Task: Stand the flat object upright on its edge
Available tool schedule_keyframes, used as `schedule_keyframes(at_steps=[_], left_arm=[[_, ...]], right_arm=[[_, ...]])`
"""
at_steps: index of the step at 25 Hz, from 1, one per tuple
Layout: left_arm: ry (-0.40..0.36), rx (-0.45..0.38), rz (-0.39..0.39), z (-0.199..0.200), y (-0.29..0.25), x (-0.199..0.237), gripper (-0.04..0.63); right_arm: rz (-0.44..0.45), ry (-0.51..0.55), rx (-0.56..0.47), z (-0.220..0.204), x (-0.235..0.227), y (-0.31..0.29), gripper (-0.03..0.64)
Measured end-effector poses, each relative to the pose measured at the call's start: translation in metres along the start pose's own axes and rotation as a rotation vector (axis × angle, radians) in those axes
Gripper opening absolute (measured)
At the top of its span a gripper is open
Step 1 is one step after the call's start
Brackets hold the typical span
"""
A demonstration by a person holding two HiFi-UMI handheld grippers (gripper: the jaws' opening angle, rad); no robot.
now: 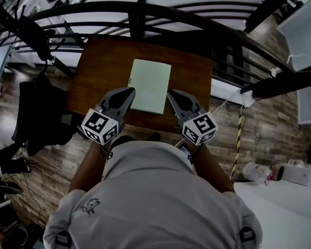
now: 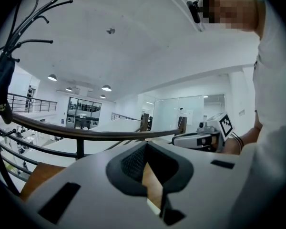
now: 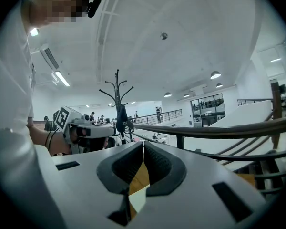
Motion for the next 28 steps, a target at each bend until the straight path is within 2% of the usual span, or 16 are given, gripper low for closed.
schedule_keyframes(at_steps=[6,13,21,28], left_arm=[[0.013,0.02,-0.072,0.0,-0.032,0.019,0.012],[0.004,0.044,-0.137,0.011,-0.044,0.06,0.012],[-0.015,0.054,-0.192,0.018,-0.022,0.106,0.012],[-0.001,0.069,-0.243,0.021,-0.003,0.144,0.012]], right_arm=[[-0.065,-0.009,-0.044,0.014,-0.022,-0.005,0.034],[-0.137,-0.039,-0.035,0.019,-0.028,-0.03,0.035],[-0.212,-0.055,-0.061,0.026,-0.004,-0.063,0.035],[-0.276,-0.063,-0.049,0.03,0.017,-0.091,0.035]])
Point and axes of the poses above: the fingertips, and each gripper's own axes: y backward along the fingers, x to its left, z out of its top, the point moved 9 cm from there along y, backward along the fingers, and after that the axes turned 12 degrees about -z, right-handed, at the moved point
